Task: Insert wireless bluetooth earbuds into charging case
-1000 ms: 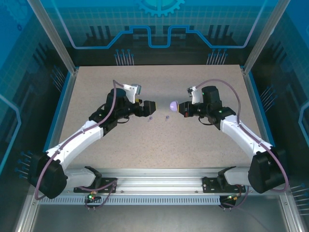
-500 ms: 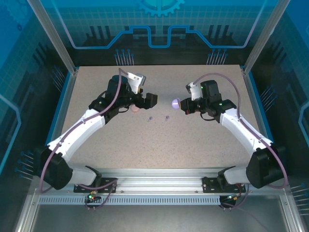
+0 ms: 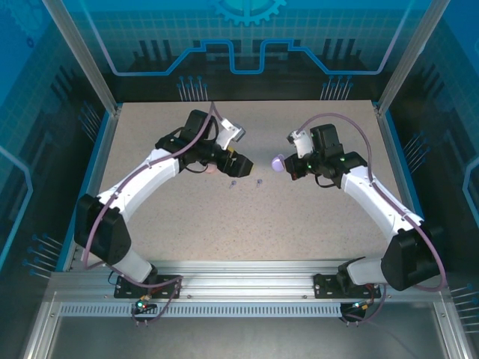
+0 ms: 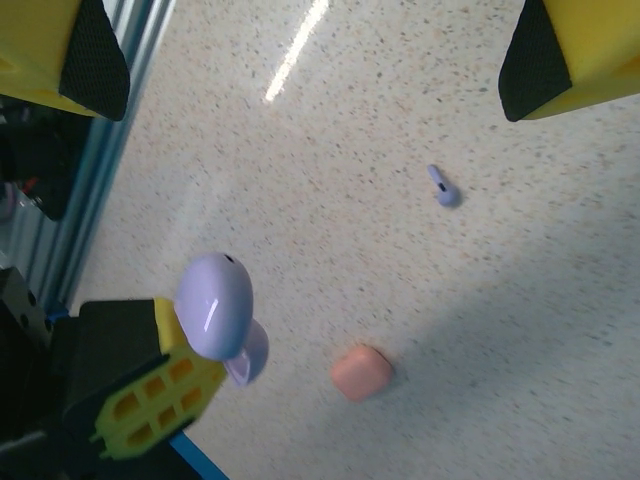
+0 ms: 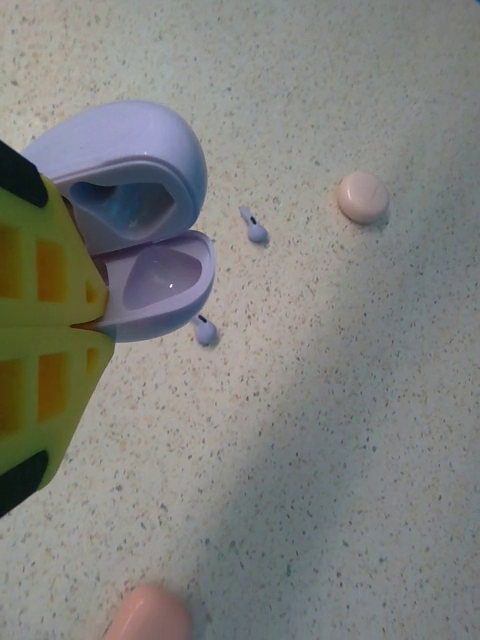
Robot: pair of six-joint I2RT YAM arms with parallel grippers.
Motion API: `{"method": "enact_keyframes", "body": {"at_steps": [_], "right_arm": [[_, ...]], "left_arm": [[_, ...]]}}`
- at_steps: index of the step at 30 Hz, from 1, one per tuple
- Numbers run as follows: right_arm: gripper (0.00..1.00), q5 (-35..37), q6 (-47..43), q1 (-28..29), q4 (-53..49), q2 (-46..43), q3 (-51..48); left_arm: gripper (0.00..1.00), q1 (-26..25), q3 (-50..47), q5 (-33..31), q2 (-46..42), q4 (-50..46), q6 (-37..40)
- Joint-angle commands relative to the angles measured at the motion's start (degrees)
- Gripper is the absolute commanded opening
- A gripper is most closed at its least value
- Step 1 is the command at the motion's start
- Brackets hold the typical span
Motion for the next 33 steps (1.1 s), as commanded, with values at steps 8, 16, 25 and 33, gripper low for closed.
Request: {"method": "enact_keyframes", "body": {"at_steps": [8, 16, 25, 33], "right_arm": [[0.00, 0.8, -6.5, 2.4, 3.6, 1.1, -0.2], [0.00, 0.0, -5.1, 3.5, 11.6, 4.4, -1.6], [0.00, -3.5, -4.1, 5.9, 12.9, 8.2, 1.3], [0.00, -5.9, -6.5, 7.1, 8.7, 10.3, 6.0]], "left_arm": [[0.99, 0.5, 7.2, 10.6, 8.5, -9.7, 5.8], [0.95, 0.8, 11.4, 12.7, 12.5, -12.5, 8.4], [0.88, 2.8, 18.2, 15.7, 17.9, -17.9, 11.3], [0.76, 5.3, 23.4, 19.7, 20.6, -24.7, 14.7]]}}
